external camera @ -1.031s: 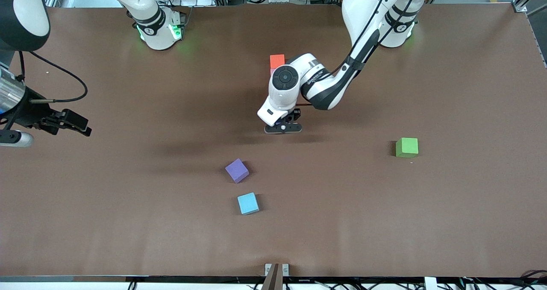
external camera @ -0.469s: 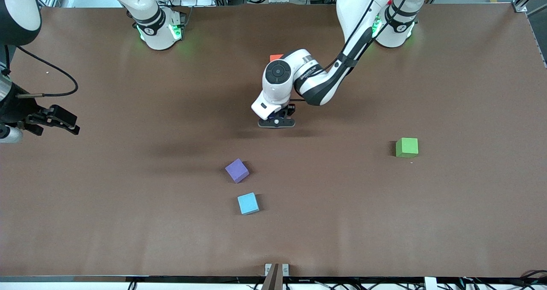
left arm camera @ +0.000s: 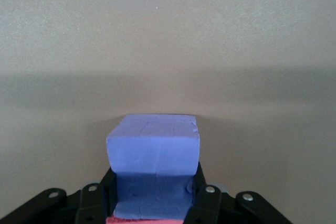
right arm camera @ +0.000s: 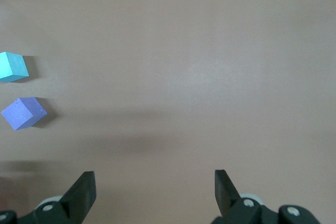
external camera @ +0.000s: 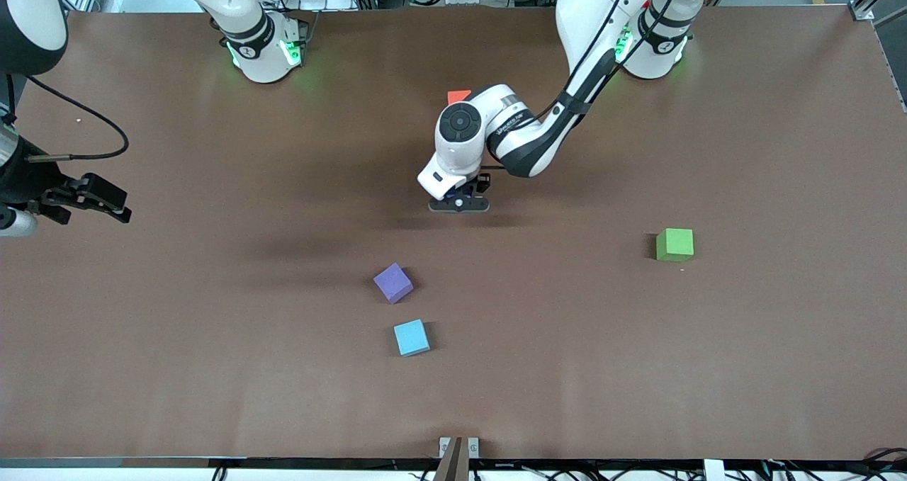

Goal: Arrange blocks into number 1
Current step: 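Hold purple below red with the left gripper while the right gripper retracts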

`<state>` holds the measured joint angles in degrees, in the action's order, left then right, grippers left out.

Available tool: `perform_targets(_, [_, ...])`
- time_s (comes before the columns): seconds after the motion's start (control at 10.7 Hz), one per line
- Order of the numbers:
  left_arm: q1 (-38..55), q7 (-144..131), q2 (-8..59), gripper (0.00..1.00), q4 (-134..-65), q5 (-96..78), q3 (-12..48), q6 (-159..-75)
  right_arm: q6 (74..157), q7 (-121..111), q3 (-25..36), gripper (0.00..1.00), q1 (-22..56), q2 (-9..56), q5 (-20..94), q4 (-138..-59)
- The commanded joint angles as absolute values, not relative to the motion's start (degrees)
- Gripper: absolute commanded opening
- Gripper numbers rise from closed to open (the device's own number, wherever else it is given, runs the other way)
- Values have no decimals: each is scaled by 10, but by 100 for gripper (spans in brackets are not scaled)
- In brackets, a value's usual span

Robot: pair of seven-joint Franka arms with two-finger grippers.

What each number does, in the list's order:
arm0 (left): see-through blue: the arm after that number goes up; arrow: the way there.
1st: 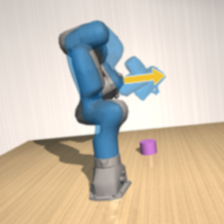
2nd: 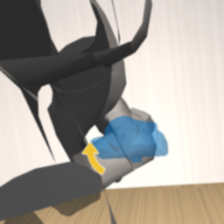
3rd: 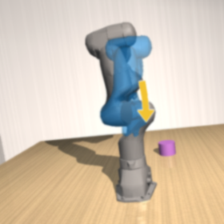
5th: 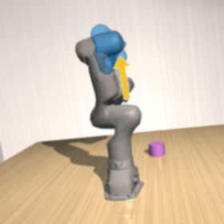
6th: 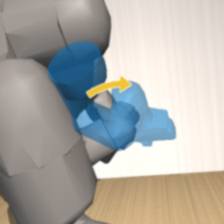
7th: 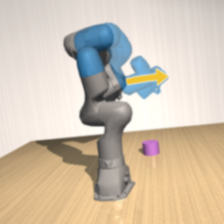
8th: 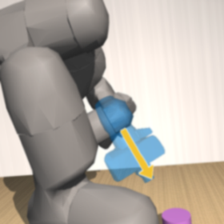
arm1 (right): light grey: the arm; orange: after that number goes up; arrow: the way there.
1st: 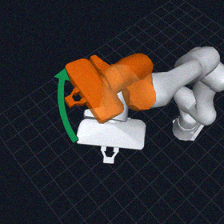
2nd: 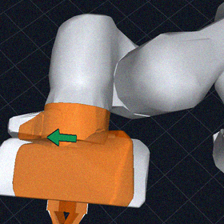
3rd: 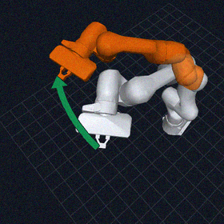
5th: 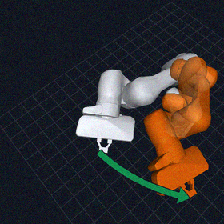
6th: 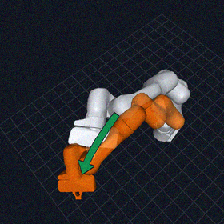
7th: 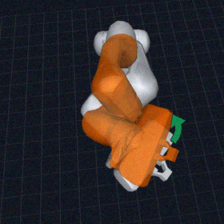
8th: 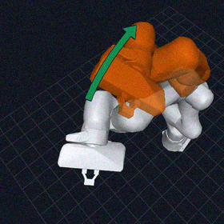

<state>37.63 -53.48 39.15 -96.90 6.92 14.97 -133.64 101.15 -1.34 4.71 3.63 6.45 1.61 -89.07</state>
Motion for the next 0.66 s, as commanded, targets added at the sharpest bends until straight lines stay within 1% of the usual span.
perform_targets(0.0, [376,-539,389,0,-980,98,159,-1338,1001,-20,37,100,25,68,9,-879])
perform_targets(0.47, [375,-539,386,1,-990,114,164,-1332,1001,-22,37,100,25,68,16,-878])
perform_targets(0.56, [374,-540,386,63,-991,114,164,-1328,1001,-22,37,100,25,68,16,-878])
